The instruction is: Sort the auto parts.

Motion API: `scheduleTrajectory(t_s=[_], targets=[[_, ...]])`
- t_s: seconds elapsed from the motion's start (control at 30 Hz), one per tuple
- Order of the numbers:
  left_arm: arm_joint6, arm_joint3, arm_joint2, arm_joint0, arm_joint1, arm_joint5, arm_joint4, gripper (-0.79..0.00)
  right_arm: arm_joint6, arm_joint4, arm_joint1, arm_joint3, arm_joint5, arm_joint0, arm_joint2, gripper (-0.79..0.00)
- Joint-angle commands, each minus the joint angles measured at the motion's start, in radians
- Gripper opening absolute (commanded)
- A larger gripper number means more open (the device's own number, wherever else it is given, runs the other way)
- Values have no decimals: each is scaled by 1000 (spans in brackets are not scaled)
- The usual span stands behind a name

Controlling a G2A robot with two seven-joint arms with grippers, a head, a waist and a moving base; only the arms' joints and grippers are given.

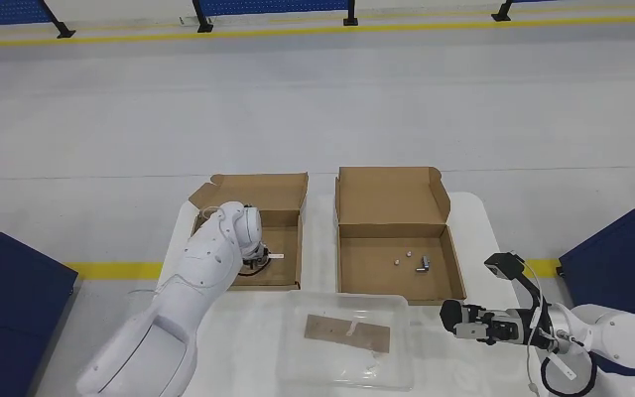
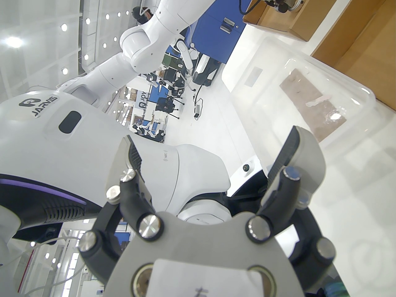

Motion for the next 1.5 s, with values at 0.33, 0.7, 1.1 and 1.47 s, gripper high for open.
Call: scheduleTrajectory(t_s=[0.33, 0.7, 1.1, 1.47], targets=[[24, 79, -2, -25, -27, -27, -21, -533, 0, 0, 0, 0, 0, 0, 0, 0], [37, 107, -24, -49, -28, -40, -36, -49, 0, 0, 0, 0, 0, 0, 0, 0], [9, -130, -121, 11, 46, -92, -45, 0, 0, 0, 0, 0, 0, 0, 0, 0], [6, -145, -123, 15, 49, -90, -38, 0, 0, 0, 0, 0, 0, 0, 0, 0]])
